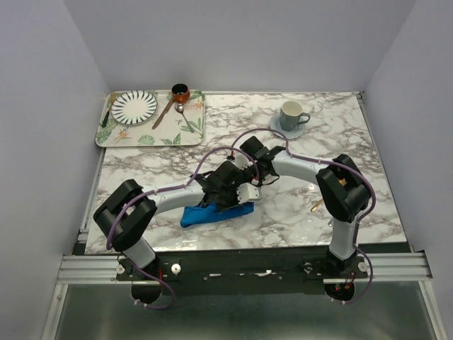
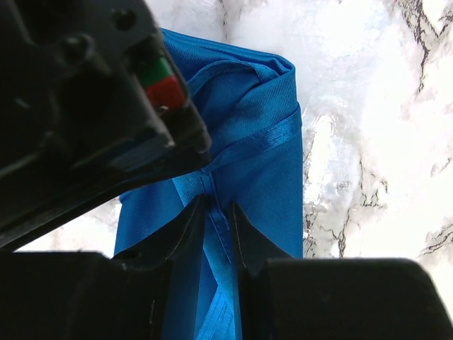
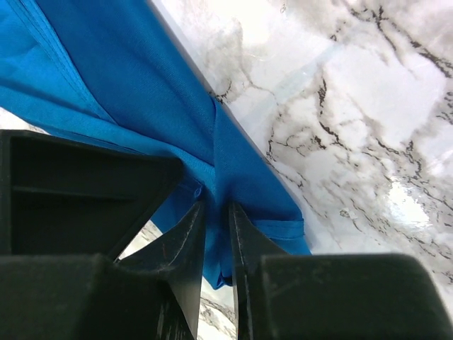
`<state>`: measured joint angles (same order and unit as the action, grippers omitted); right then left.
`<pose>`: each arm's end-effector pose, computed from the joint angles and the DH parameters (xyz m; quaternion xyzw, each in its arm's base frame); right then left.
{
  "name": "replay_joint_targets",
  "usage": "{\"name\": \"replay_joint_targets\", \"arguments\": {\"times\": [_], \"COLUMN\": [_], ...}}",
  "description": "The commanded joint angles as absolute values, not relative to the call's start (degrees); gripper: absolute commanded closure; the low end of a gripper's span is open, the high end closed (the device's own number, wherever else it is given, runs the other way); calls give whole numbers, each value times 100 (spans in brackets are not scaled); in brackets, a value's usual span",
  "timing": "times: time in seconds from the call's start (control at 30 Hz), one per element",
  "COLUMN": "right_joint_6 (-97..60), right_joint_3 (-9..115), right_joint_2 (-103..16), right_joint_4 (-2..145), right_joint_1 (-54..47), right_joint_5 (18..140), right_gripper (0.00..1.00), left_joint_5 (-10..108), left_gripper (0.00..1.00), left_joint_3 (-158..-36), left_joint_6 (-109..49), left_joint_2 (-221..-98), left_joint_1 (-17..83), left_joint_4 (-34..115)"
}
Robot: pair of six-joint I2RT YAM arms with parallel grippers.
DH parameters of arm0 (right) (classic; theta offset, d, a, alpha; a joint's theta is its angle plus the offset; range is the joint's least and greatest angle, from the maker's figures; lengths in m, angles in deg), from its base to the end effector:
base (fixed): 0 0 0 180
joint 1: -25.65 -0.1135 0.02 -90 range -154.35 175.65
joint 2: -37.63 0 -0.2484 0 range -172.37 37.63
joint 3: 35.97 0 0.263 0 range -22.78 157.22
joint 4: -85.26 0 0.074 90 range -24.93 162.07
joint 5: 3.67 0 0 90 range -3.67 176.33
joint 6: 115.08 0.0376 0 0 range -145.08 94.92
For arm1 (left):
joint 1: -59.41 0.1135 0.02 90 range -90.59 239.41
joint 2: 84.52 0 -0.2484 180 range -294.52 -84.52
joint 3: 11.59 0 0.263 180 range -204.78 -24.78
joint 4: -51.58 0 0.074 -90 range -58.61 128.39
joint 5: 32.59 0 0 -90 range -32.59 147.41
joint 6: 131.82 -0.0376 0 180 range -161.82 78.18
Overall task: Fold the napkin into a case and place the utensils inside
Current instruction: Stuff the top corner of the smaller-rectangle-folded napkin at the center of the board.
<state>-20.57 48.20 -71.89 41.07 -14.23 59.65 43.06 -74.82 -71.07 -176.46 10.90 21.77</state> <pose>0.2795 0.2555 0.1342 -0.3299 0.8998 0.2755 0.0742 0.2029 -0.2434 0.1412 0.6258 0.7221 -0.1635 0.2452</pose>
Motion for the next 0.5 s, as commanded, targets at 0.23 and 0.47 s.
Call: {"name": "replay_joint_targets", "arguments": {"times": [0.23, 0.47], "right_joint_6": [-2025, -2042], "right_joint_3": [5114, 5114], "right_joint_2": [-7268, -7338], "right_joint_4": [3876, 3841], "right_joint_1": [-1337, -1328], "right_joint_5": [5829, 5785], "right_gripper": [69, 68], "left_joint_5": [4387, 4387], "left_gripper": [73, 73], "left_joint_3": [-7567, -7593], "left_joint_6": [-7231, -7231], "left_joint_2": [-17803, -17847], "left_joint_1": [1054, 1054], "left_joint_4": [1923, 1905]}}
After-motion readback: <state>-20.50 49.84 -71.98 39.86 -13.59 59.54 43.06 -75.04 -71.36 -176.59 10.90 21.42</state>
